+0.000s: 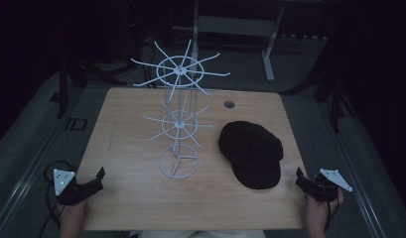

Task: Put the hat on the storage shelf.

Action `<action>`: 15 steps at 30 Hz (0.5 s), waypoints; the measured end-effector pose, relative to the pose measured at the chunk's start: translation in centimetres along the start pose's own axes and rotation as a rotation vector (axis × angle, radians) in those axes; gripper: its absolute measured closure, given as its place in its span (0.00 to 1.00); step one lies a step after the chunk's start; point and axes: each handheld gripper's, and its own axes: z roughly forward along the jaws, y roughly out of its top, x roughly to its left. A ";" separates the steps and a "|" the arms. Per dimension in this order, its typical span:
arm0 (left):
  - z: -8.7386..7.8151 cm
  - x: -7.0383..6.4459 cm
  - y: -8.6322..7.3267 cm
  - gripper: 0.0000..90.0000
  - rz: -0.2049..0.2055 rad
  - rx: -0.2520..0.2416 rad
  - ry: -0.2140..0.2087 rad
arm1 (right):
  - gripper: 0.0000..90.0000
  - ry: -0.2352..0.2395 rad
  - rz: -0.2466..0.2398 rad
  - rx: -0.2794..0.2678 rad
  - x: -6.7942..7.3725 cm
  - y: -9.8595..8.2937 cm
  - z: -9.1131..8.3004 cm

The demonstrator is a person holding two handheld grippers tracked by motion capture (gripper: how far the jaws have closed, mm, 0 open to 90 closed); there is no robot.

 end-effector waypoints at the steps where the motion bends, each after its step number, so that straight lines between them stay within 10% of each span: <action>1: 0.0 0.0 0.0 0.02 0.000 0.000 0.000 | 0.13 0.000 0.000 0.000 0.0 0.0 0.0; 15: 0.0 0.0 0.0 0.02 -0.002 0.000 0.001 | 0.14 0.099 0.024 0.085 0.2 2.6 -0.8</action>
